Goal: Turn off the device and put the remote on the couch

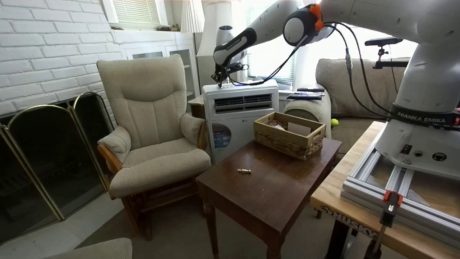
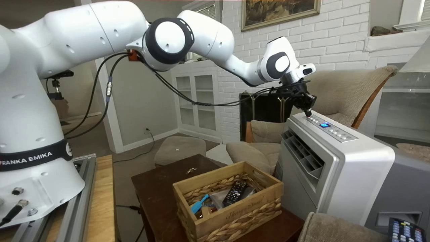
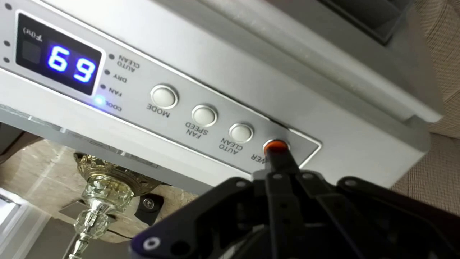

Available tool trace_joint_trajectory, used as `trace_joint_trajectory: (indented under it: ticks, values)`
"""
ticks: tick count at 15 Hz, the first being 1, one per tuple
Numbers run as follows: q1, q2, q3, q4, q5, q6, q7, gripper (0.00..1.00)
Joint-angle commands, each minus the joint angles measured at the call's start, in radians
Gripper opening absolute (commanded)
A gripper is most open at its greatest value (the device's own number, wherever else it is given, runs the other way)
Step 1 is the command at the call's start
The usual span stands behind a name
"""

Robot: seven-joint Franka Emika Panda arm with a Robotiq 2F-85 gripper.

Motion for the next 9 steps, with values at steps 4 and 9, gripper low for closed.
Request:
trace_joint_trajectory:
  ticks: [4, 9]
  values:
    - [-0.011, 0.045, 0.01, 0.072, 0.02, -0.012, -0.021, 0.0]
    - [-0.012, 0.06, 0.001, 0.077, 0.016, -0.02, -0.013, 0.0]
